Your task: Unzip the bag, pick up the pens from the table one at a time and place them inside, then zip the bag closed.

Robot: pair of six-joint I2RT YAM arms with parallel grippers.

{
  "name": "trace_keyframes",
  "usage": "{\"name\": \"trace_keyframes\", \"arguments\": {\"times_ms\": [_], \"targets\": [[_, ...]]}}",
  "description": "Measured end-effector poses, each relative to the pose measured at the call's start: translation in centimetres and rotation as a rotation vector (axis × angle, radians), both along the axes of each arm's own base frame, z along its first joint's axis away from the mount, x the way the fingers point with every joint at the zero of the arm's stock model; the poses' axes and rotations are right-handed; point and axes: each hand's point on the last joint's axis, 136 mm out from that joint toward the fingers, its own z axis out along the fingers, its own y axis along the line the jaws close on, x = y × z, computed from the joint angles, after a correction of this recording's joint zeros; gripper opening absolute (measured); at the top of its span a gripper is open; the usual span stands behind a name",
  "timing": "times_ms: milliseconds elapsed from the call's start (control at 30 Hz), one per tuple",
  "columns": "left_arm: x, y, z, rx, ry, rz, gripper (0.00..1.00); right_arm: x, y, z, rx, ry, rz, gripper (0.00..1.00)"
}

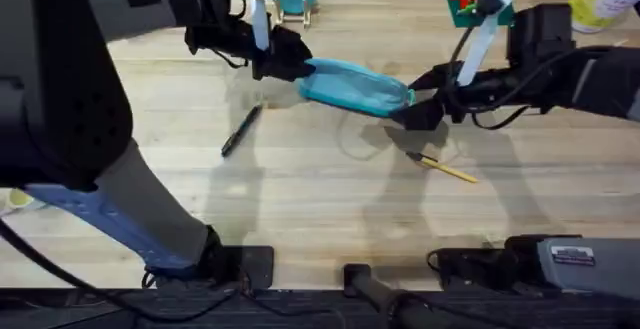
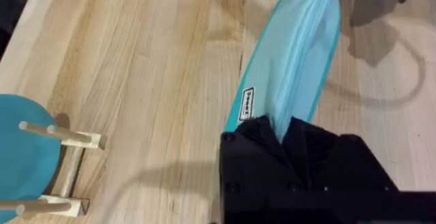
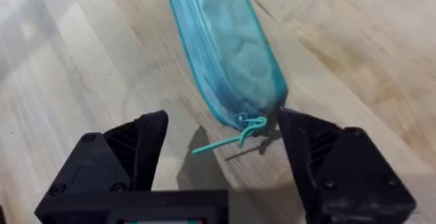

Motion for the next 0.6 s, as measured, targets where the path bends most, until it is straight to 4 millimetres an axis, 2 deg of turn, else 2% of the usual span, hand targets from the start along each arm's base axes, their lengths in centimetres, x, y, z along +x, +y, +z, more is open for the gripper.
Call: {"name": "trace_keyframes", "arguments": {"times_ms": [133, 333, 433, 467, 533, 600], "targets": [[0.0, 0.0, -0.01, 0.0, 0.0, 0.0, 0.043, -0.12, 0.18, -0.6, -0.005, 0.024, -0.001, 0.92], [0.0, 0.0, 0.0, 0.0, 0.0, 0.0, 0.043, 0.03, 0.0, -0.74, -0.011, 0.035, -0.021, 0.661], [0.05, 0.01, 0.0, 0.001, -0.003, 0.0, 0.043, 0.07, -0.07, -0.8, -0.014, 0.04, -0.029, 0.575], [0.09, 0.05, -0.04, 0.005, -0.004, 0.001, 0.043, 0.13, -0.19, -0.89, -0.02, 0.045, -0.039, 0.328], [0.16, 0.08, -0.04, 0.006, -0.008, 0.002, 0.043, 0.13, -0.22, -0.93, -0.02, 0.051, -0.045, 0.081], [0.21, 0.09, -0.07, 0.008, -0.011, 0.002, 0.043, 0.12, -0.21, -0.92, -0.018, 0.052, -0.044, 0.04]]}}
